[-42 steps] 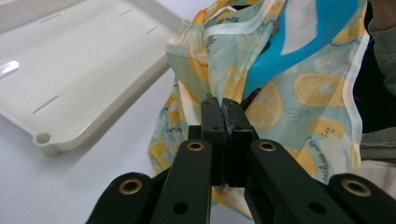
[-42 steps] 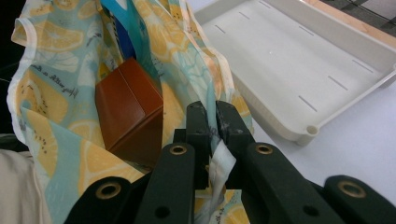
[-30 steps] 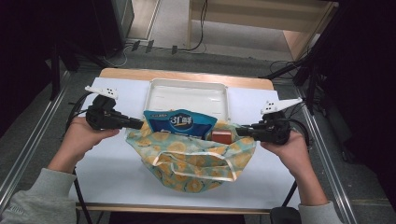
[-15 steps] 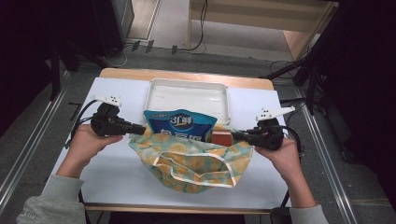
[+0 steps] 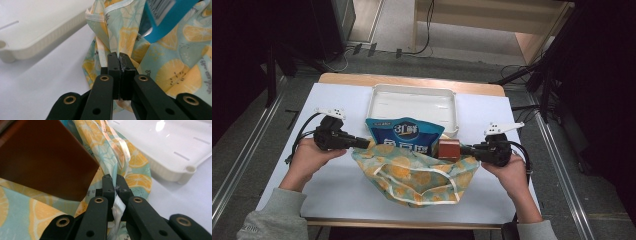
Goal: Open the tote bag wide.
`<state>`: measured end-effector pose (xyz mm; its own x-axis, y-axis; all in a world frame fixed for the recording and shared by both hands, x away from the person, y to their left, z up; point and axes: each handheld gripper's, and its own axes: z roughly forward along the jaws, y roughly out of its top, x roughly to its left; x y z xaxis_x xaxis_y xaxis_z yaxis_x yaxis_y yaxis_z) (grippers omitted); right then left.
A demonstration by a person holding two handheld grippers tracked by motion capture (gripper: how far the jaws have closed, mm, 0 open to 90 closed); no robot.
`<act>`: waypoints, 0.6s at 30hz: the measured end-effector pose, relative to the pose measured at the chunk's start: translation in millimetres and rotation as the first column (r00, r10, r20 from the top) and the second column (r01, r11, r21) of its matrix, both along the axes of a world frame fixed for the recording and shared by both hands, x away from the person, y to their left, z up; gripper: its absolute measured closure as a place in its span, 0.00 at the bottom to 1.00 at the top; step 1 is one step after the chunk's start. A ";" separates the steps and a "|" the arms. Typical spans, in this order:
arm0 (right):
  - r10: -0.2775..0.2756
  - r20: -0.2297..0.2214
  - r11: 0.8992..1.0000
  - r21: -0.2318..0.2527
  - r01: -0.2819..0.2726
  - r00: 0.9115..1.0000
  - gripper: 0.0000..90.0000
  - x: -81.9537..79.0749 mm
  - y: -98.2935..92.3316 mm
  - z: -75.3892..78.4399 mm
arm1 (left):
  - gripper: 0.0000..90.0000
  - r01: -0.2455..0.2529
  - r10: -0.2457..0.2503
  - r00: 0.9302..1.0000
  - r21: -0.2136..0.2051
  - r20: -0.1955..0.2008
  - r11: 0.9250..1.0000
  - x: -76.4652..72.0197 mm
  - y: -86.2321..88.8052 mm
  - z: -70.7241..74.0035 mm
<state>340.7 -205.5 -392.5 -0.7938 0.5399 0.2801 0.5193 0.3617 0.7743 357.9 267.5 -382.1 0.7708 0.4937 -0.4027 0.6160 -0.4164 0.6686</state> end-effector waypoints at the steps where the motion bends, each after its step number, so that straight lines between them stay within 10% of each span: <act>1: -0.001 -0.006 1.000 -0.002 0.001 1.000 1.00 -0.3 0.3 -2.5 | 1.00 0.001 -0.001 1.000 0.002 -0.006 1.000 -0.8 -0.1 -2.4; 18: -0.018 -0.051 1.000 -0.001 0.018 0.999 0.99 0.7 2.9 -34.9 | 1.00 -0.014 0.015 0.999 0.032 -0.033 0.999 -0.6 1.7 -29.8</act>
